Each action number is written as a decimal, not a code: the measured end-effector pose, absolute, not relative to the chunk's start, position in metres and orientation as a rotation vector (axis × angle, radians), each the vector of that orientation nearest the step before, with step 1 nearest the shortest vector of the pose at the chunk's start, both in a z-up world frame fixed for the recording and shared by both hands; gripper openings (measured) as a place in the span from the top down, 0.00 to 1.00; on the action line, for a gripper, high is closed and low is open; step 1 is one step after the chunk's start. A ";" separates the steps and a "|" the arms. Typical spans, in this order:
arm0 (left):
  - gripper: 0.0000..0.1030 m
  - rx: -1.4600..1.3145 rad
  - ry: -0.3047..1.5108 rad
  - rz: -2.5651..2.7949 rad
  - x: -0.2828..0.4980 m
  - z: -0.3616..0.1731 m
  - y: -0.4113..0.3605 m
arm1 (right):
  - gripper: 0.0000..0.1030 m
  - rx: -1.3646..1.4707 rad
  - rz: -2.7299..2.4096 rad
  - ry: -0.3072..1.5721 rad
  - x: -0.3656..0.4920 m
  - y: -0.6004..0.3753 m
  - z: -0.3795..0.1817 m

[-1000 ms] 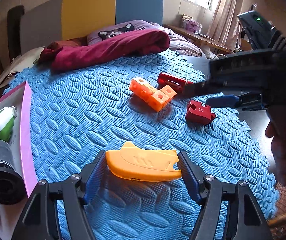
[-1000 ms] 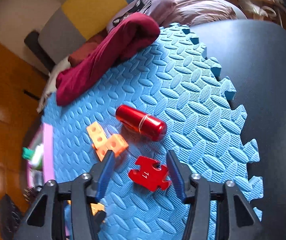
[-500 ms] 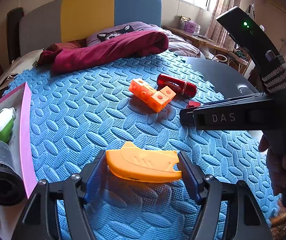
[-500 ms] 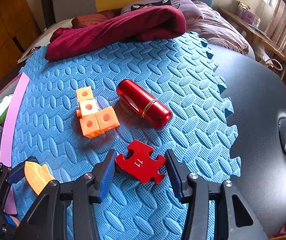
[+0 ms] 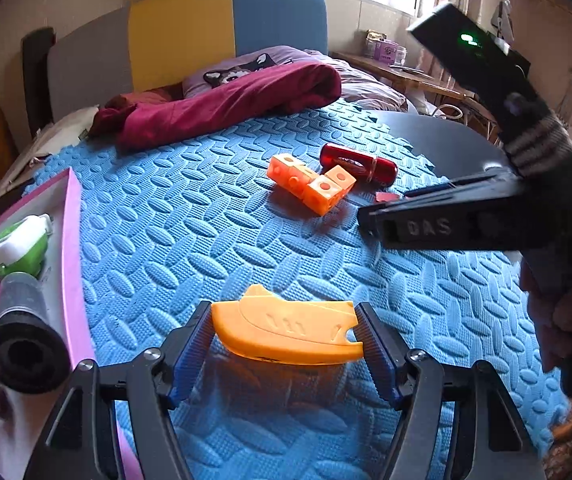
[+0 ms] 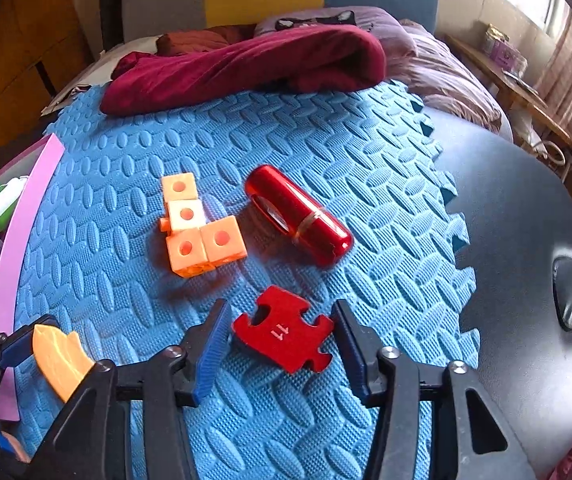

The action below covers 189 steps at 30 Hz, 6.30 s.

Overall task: Organize rigid objects
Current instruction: 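Lift the yellow piece with the left gripper while the right gripper grasps the red puzzle piece, then carry the yellow piece into the tray and open the left gripper, then carry the red puzzle piece into the tray and open the right gripper, then move both grippers back over the orange cubes and red cylinder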

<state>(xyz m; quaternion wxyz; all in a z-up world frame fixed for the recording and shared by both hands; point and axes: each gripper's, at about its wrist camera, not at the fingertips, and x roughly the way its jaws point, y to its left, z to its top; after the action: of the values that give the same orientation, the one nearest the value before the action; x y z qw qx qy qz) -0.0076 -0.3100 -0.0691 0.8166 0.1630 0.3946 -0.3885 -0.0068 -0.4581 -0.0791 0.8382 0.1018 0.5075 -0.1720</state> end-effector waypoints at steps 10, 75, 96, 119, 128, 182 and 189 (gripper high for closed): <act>0.31 0.341 0.783 -0.811 -0.015 -0.050 -0.297 | 0.51 0.228 -0.346 1.066 -0.007 -0.463 -0.081; 0.32 0.035 0.969 -0.488 0.050 -0.059 -0.089 | 0.52 0.144 -0.354 1.024 -0.010 -0.456 -0.077; 0.22 0.079 0.929 -0.444 0.052 -0.059 -0.093 | 0.52 0.144 -0.354 1.022 -0.010 -0.456 -0.077; 0.21 0.085 0.858 -0.352 0.035 -0.039 -0.067 | 0.52 0.184 -0.356 1.021 -0.010 -0.457 -0.077; 0.21 0.077 0.841 -0.329 0.035 -0.033 -0.059 | 0.52 0.184 -0.209 0.867 -0.014 -0.430 -0.049; 0.21 0.010 0.813 -0.293 0.036 -0.023 -0.032 | 0.50 0.142 0.268 0.838 0.014 -0.239 -0.025; 0.21 0.039 0.802 -0.309 0.032 -0.018 -0.040 | 0.50 0.181 0.149 0.791 0.004 -0.291 -0.011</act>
<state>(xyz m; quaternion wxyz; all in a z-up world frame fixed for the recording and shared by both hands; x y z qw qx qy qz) 0.0323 -0.0403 -0.0176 0.9089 0.0191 0.3887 -0.1497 0.0044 -0.2908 -0.0107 0.9161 0.0880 0.3845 0.0722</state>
